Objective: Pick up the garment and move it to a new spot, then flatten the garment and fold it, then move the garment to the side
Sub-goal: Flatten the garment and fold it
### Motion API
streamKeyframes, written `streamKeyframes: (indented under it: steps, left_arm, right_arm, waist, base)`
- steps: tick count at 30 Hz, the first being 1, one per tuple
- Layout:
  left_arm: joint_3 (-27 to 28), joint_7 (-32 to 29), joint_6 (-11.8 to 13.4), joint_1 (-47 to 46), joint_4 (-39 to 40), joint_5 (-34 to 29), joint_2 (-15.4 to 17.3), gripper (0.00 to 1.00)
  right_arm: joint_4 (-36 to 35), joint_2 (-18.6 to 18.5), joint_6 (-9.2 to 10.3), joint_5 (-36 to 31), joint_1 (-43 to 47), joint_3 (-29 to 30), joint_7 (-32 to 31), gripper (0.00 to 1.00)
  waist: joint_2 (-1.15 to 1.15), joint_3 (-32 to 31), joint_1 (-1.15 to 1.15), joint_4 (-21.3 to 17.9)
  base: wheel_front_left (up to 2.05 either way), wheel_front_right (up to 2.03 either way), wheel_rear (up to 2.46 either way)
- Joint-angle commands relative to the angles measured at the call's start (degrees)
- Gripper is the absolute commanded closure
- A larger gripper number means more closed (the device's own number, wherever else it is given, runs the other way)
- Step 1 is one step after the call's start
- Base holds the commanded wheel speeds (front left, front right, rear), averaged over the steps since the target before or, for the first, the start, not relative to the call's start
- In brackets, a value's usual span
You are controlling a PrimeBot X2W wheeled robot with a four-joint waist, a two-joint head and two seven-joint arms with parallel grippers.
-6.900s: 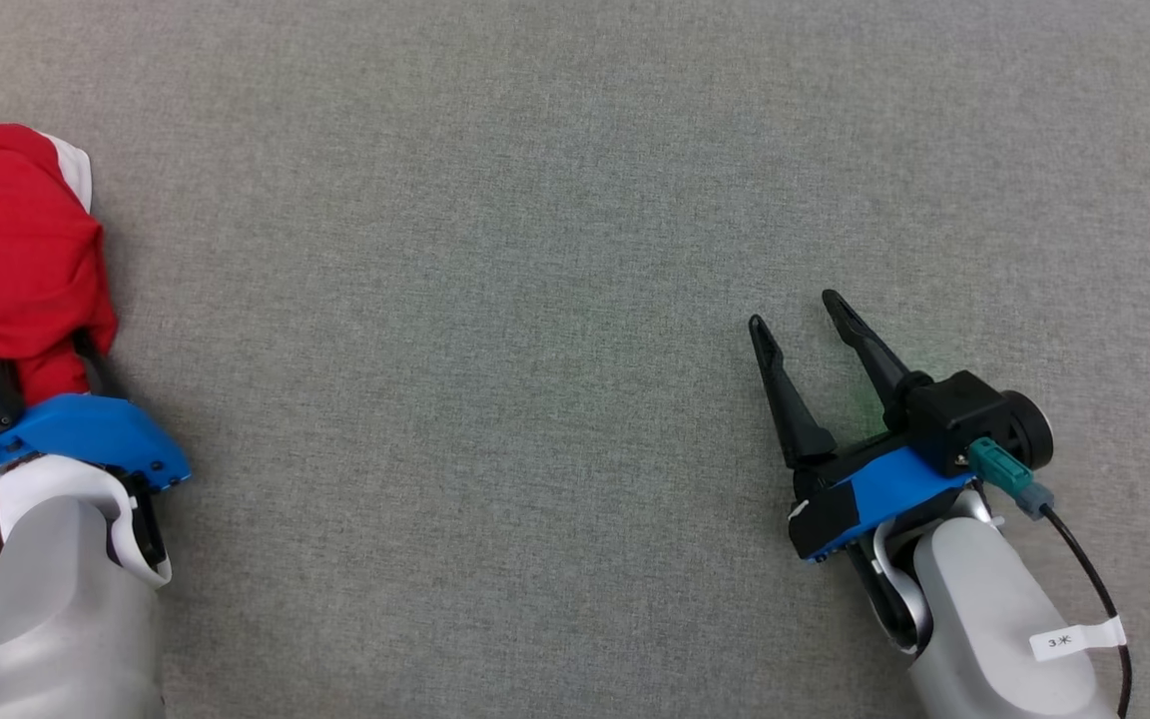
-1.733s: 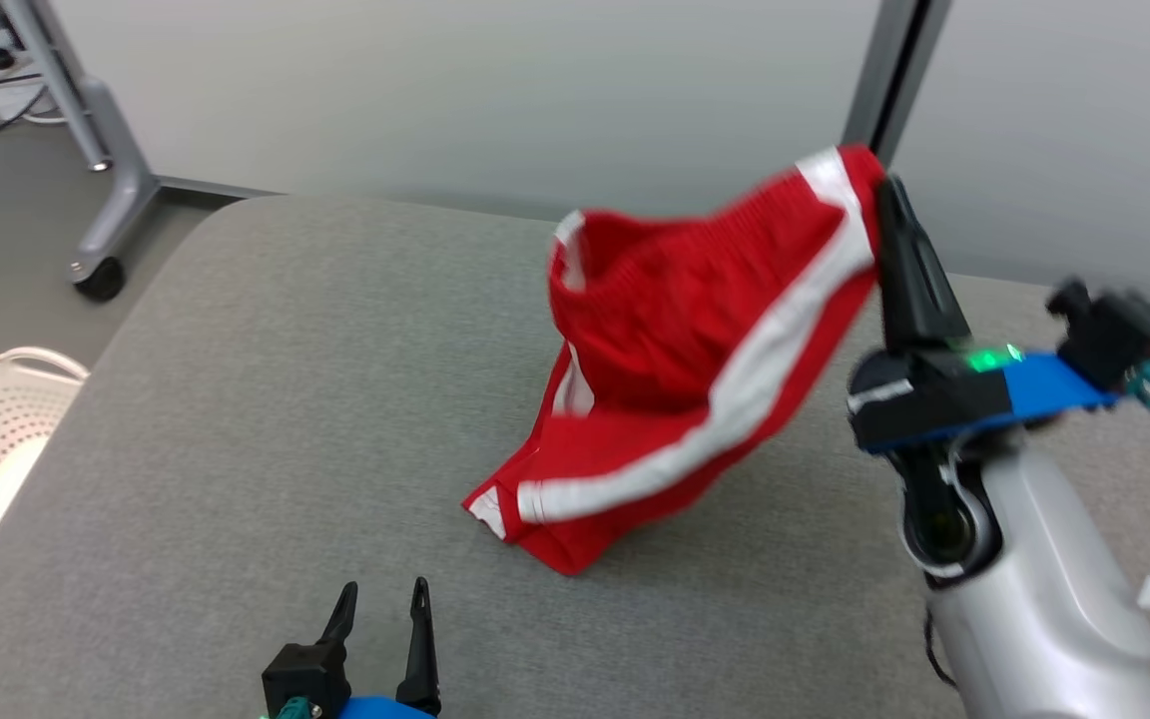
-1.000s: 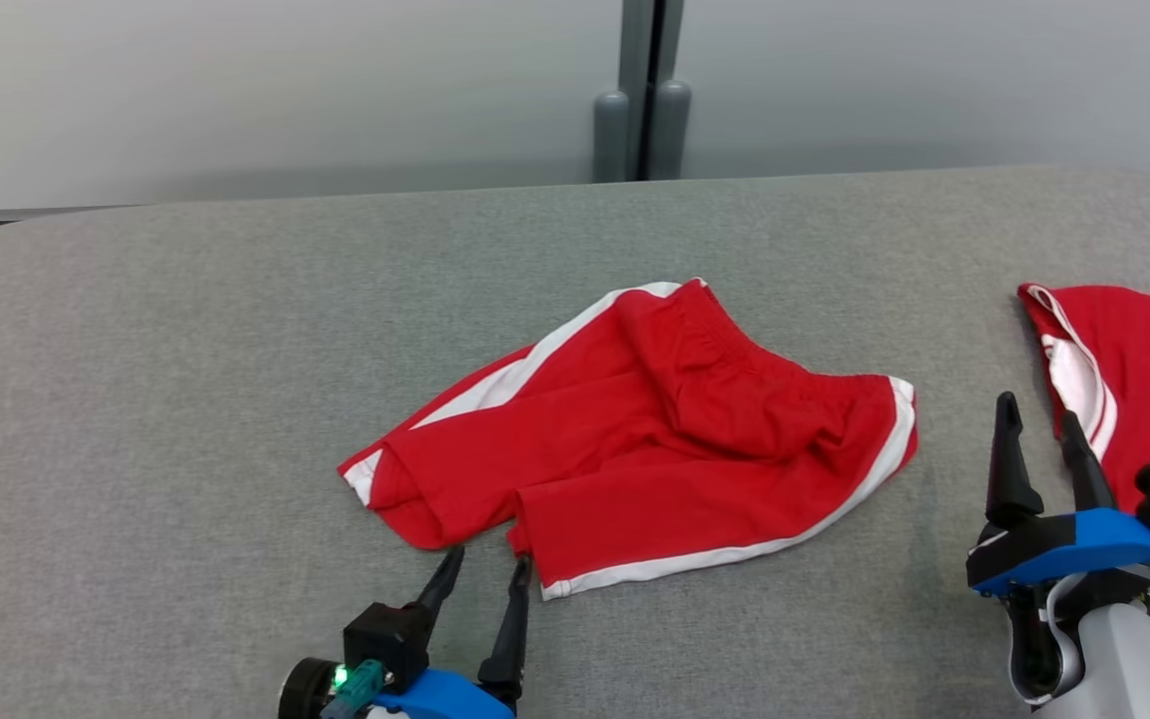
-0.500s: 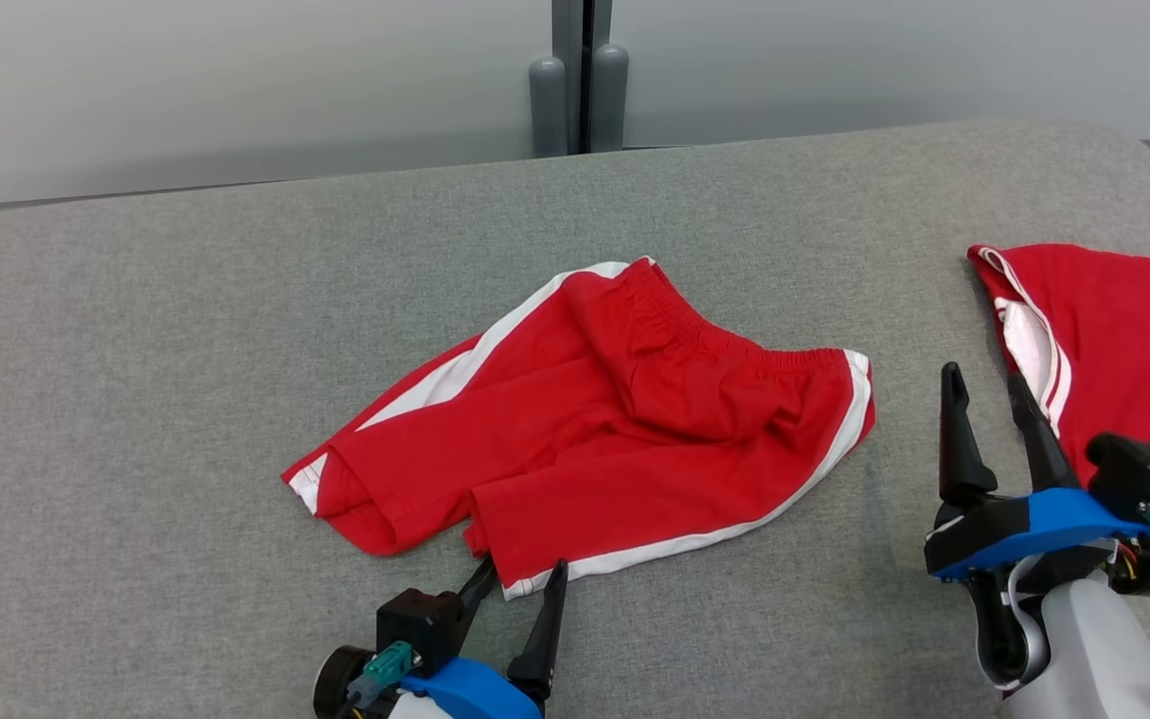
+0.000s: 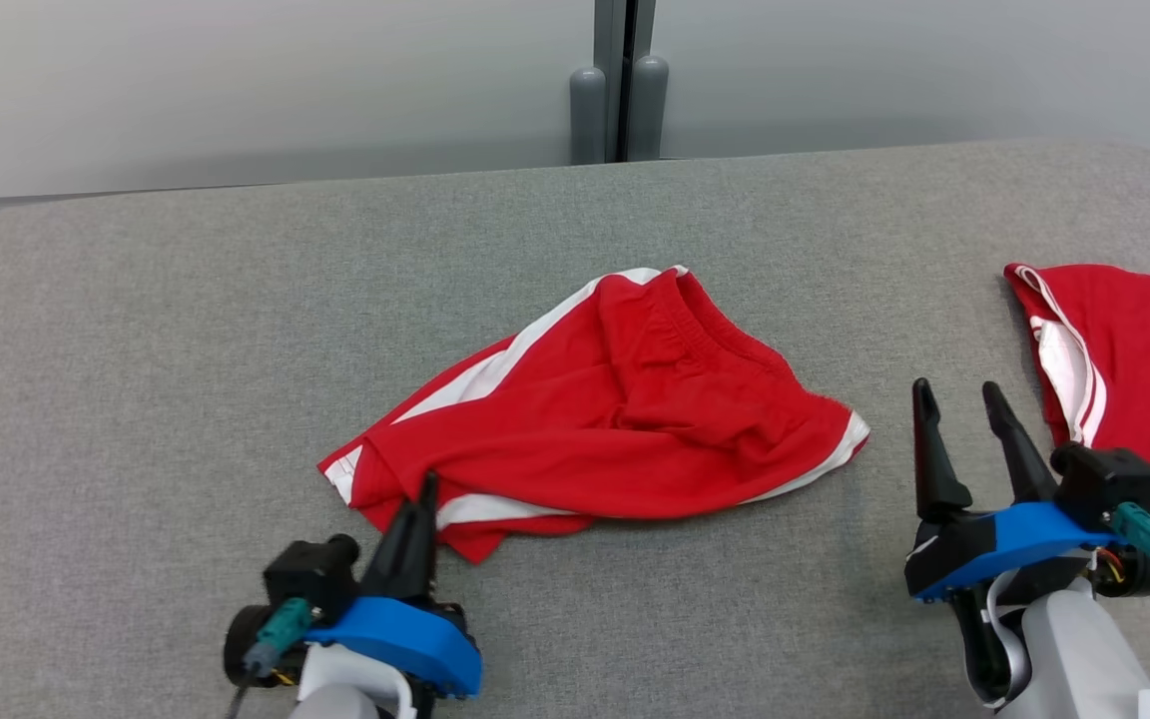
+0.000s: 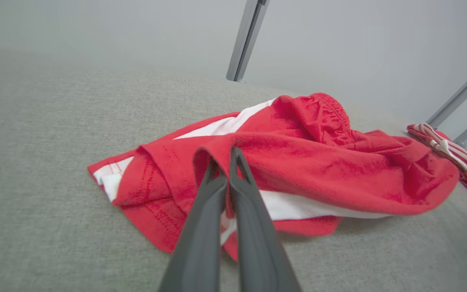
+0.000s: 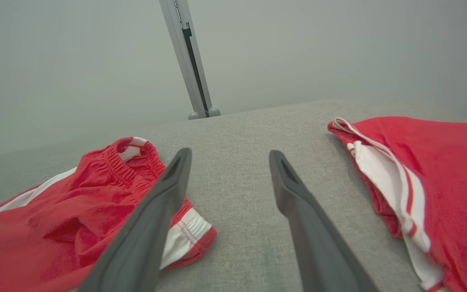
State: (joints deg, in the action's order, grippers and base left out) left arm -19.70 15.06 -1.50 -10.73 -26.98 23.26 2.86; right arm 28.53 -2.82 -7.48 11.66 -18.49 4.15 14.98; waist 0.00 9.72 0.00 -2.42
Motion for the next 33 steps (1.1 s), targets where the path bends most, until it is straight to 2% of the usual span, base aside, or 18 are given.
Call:
streamKeyframes:
  steps: [1,9,15,16,17,22,27,33]
  left_arm:
    - [1.65,0.15,0.41,-0.41,0.31,-0.35,0.05,1.00]
    - [8.70,0.16,0.06,-3.34,-4.81,-4.54,0.04,1.00]
    - [11.64,0.15,0.93,-4.38,-8.26,-6.39,0.04,1.00]
    - [13.02,0.16,1.54,-4.50,-8.79,-6.76,0.04,0.58]
    - [13.34,0.15,1.82,-4.39,-9.02,-7.14,0.05,0.02]
    - [14.21,0.15,2.21,-2.79,-7.92,-7.29,0.03,0.00]
    - [12.80,0.15,2.48,-1.03,-6.02,-6.67,0.02,0.00]
    - [10.26,0.15,2.91,0.44,-4.44,-5.54,0.01,0.00]
  right_arm:
    - [0.11,-0.20,-0.03,-0.62,1.05,-0.53,0.30,0.00]
    - [-0.21,-0.22,-0.02,-1.73,1.60,-4.42,0.30,0.00]
    - [-0.15,-0.20,-0.03,-2.55,2.25,-7.57,0.30,0.00]
    - [-0.07,-0.22,-0.02,-2.29,2.61,-8.79,0.30,0.00]
    - [-0.07,-0.20,-0.02,-2.19,2.65,-9.61,0.30,0.00]
    - [-0.19,-0.19,-0.03,-1.97,2.63,-12.94,0.30,0.00]
    - [1.56,-0.27,-0.02,-2.70,1.14,-18.67,0.30,0.00]
    - [7.04,-1.92,-0.02,-3.38,-2.19,-21.45,0.30,0.00]
  waist:
    - [0.00,-0.04,0.00,0.16]
    - [0.00,0.33,0.00,-0.26]
    - [0.00,0.50,0.00,-0.88]
    - [0.00,0.45,0.00,-1.01]
    - [0.00,0.42,0.00,-1.02]
    - [0.00,0.13,0.00,-0.56]
    - [0.00,-0.10,0.00,1.02]
    - [0.00,-0.20,0.00,3.52]
  base:
    - [0.00,0.00,0.00]
    - [0.00,0.00,0.00]
    - [0.00,0.00,0.00]
    - [0.00,0.00,0.00]
    - [0.00,0.00,0.00]
    - [0.00,0.00,0.00]
    - [0.00,0.00,0.00]
    - [0.00,0.00,0.00]
